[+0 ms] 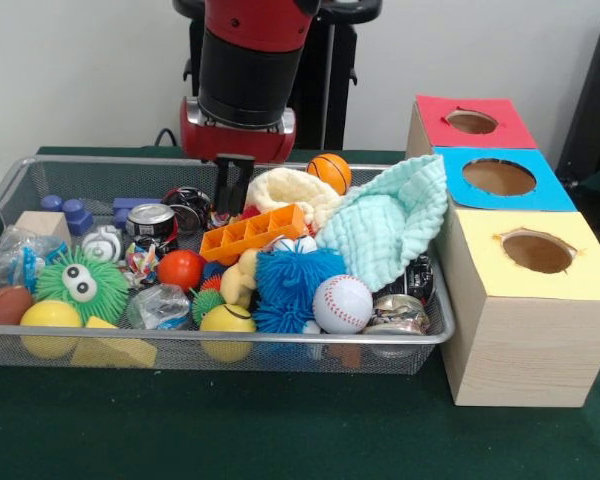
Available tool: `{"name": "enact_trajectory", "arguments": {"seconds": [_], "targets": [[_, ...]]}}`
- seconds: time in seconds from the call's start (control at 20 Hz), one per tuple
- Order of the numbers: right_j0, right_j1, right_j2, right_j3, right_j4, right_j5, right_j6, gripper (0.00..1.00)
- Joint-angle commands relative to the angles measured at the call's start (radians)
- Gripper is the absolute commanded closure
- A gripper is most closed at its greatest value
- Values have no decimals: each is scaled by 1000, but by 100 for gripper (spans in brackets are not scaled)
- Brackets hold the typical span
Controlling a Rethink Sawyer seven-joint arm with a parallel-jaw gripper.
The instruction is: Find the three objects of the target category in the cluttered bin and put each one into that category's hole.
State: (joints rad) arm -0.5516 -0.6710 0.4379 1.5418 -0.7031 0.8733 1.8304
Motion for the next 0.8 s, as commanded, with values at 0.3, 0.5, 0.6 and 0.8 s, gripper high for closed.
{"name": "enact_trajectory", "arguments": {"seconds": [0.3,0.5,0.6,0.8], "targets": [[-60,9,93,74,37,-107,-139,100],[-69,14,103,75,31,-125,-142,0],[-74,12,106,82,29,-140,-142,0],[-88,13,108,106,20,-184,-130,0]]}}
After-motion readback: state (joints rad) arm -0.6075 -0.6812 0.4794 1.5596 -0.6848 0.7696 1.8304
